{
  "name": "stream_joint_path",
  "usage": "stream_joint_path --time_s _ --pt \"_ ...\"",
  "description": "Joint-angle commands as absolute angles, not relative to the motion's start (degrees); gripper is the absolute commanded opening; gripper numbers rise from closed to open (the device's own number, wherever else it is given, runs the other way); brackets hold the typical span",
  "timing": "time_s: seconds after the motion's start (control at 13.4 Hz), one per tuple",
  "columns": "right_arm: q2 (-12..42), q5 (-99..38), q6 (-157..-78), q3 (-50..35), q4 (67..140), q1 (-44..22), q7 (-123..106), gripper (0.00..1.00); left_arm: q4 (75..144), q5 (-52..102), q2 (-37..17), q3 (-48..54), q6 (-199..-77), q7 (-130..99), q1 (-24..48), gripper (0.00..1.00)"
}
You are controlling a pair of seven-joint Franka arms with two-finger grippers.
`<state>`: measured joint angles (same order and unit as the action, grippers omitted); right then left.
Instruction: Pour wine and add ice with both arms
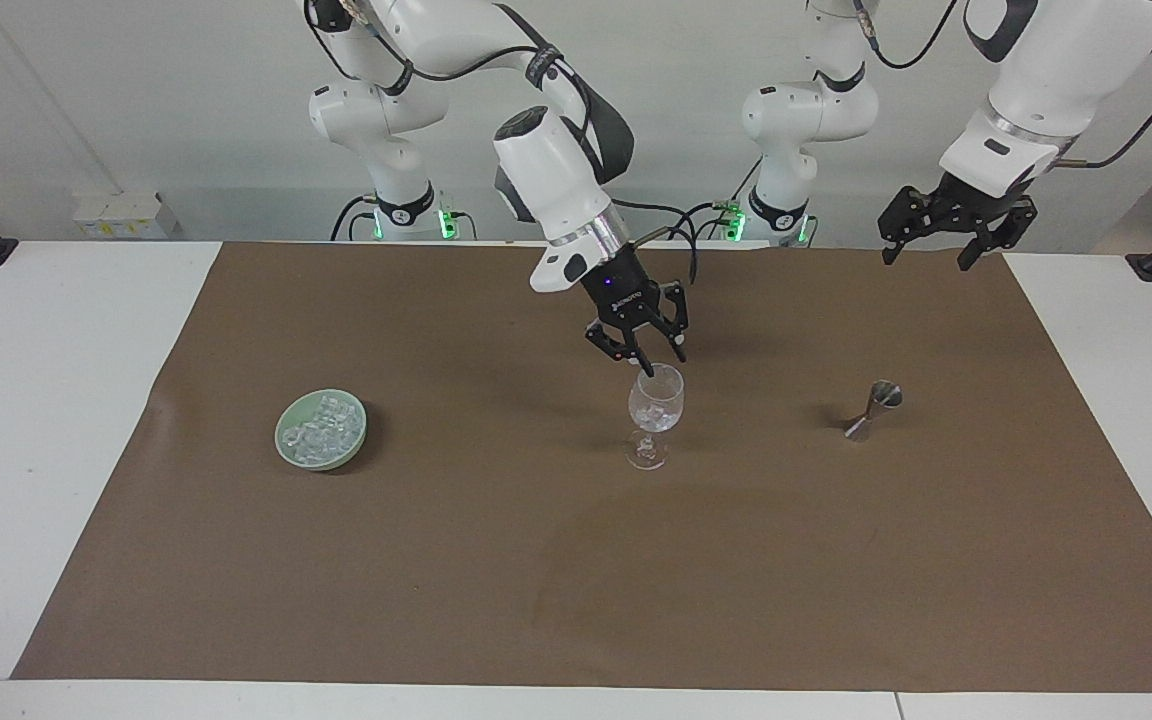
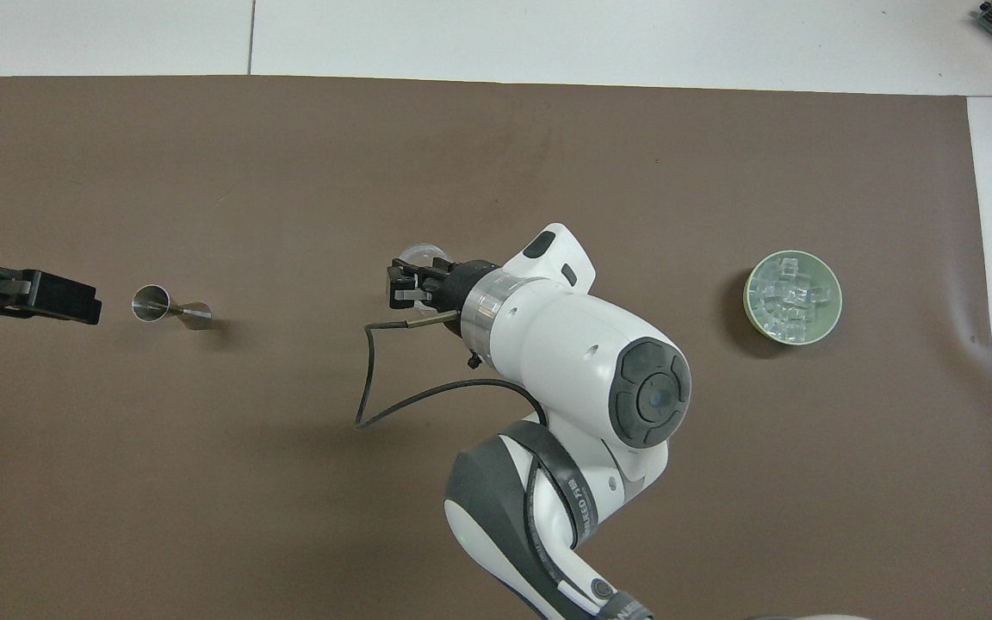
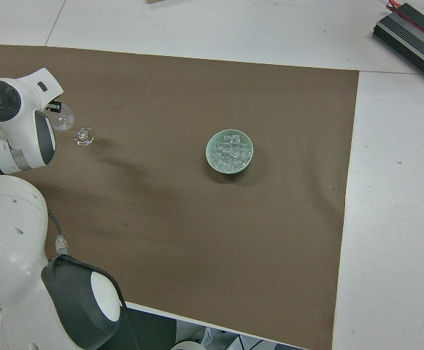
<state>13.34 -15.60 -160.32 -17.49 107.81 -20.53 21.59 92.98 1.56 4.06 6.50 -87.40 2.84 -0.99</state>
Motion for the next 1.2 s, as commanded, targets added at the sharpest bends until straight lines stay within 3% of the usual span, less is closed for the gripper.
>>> stream_joint_path --time_s 0.0,0.07,0.15,0.3,0.67,0.82,1.12 --pt "11.1 -14.7 -160.2 -17.5 108.5 -19.2 21.4 0.85 94.0 0.4 5.2 6.2 -87.8 2.7 -0.5 1.00" --pt "9.6 -14.7 -159.7 -17.5 109.7 -18.0 21.4 0.96 94.0 0.4 5.2 6.2 -87.7 2.7 -0.5 1.00" --pt "7.3 -14.7 -159.4 -17.5 111.6 -17.3 21.4 1.00 94.0 0.4 5.2 6.2 -87.6 2.7 -0.5 1.00" --pt "1.7 -14.7 -153.4 -17.5 114.2 -14.5 21.3 1.00 94.1 0.4 5.3 6.0 -87.5 2.8 -0.6 1.00" --pt "-8.7 -14.6 -129.2 -17.1 112.1 -6.8 20.6 1.00 94.1 0.4 5.3 6.0 -87.4 2.8 -0.6 1.00" --pt "-8.5 -13.5 -117.0 -17.1 105.0 -3.4 20.6 1.00 94.1 0.4 5.3 5.9 -87.4 2.8 -1.4 1.00" --pt "-2.9 -2.5 -96.6 -17.1 87.8 -0.7 20.2 1.00 94.1 0.4 5.3 5.9 -87.4 2.8 -1.8 1.00"
